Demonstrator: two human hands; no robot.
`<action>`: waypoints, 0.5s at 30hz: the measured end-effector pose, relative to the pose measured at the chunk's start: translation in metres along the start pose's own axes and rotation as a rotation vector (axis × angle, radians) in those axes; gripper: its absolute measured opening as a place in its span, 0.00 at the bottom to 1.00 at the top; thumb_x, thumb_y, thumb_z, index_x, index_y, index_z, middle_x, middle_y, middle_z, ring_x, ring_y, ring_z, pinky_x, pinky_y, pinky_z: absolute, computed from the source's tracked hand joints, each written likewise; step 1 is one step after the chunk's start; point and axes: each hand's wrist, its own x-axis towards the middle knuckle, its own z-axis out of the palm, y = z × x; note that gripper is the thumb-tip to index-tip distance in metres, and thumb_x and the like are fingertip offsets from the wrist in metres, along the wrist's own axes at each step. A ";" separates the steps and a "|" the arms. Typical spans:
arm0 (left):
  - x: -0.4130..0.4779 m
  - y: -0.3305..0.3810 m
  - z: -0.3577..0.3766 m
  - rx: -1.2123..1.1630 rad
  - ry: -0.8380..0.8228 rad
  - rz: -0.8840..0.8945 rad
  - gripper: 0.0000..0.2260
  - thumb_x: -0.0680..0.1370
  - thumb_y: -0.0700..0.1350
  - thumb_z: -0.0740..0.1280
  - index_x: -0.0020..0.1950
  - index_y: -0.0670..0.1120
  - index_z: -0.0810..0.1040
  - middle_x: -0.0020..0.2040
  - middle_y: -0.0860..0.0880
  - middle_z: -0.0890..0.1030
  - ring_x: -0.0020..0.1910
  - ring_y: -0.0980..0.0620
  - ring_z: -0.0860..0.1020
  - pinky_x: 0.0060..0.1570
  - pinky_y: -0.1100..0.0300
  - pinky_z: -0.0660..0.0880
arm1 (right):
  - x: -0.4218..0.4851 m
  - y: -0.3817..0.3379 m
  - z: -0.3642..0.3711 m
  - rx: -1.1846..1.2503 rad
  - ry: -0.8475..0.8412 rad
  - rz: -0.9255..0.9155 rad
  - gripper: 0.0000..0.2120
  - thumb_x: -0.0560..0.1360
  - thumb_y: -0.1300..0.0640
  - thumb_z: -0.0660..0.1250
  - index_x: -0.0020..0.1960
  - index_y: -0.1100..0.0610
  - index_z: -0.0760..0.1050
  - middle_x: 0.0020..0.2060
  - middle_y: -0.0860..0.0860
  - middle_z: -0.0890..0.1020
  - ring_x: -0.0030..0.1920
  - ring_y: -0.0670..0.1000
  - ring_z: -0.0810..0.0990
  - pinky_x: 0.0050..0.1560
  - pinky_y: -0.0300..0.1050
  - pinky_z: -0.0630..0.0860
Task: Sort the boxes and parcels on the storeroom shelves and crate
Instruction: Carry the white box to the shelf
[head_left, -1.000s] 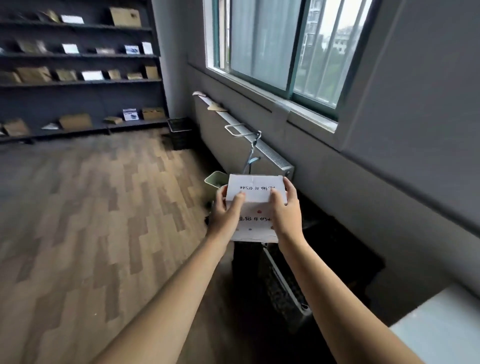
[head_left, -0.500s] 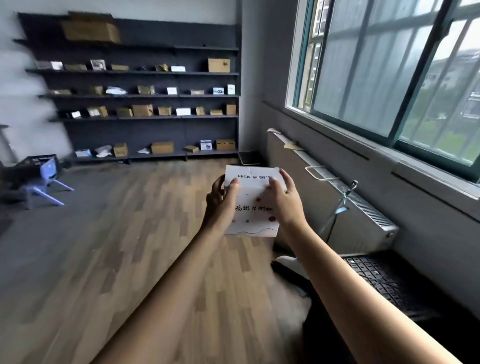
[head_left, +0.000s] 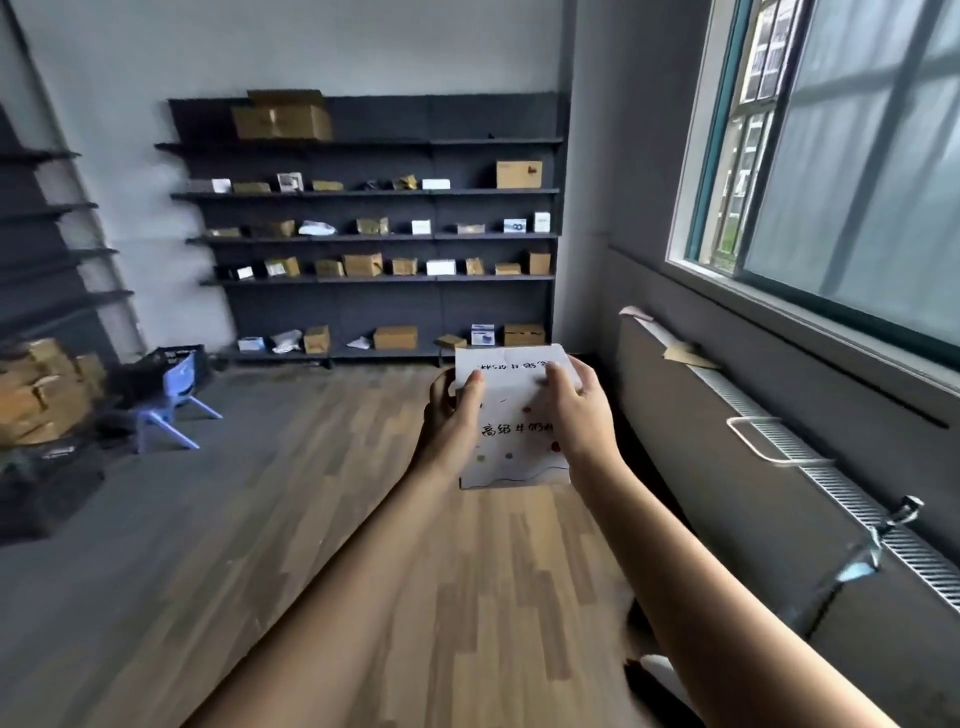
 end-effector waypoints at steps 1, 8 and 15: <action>0.024 0.003 0.005 -0.014 0.000 0.007 0.18 0.81 0.58 0.59 0.68 0.52 0.66 0.60 0.50 0.77 0.54 0.52 0.78 0.46 0.58 0.75 | 0.026 -0.002 0.006 -0.002 -0.007 -0.009 0.17 0.79 0.47 0.59 0.66 0.51 0.71 0.52 0.47 0.81 0.52 0.50 0.79 0.50 0.48 0.76; 0.176 -0.001 0.023 -0.048 0.016 0.064 0.16 0.79 0.60 0.61 0.65 0.57 0.70 0.59 0.55 0.78 0.57 0.55 0.77 0.49 0.64 0.74 | 0.183 0.002 0.064 -0.001 -0.055 -0.029 0.17 0.78 0.47 0.59 0.65 0.49 0.72 0.50 0.47 0.81 0.48 0.49 0.78 0.46 0.46 0.71; 0.339 -0.026 0.012 -0.054 0.041 0.070 0.16 0.80 0.58 0.60 0.68 0.59 0.69 0.59 0.58 0.78 0.56 0.58 0.77 0.47 0.65 0.72 | 0.326 0.027 0.144 0.015 -0.120 -0.040 0.20 0.79 0.46 0.59 0.69 0.49 0.68 0.55 0.46 0.78 0.54 0.47 0.76 0.56 0.49 0.74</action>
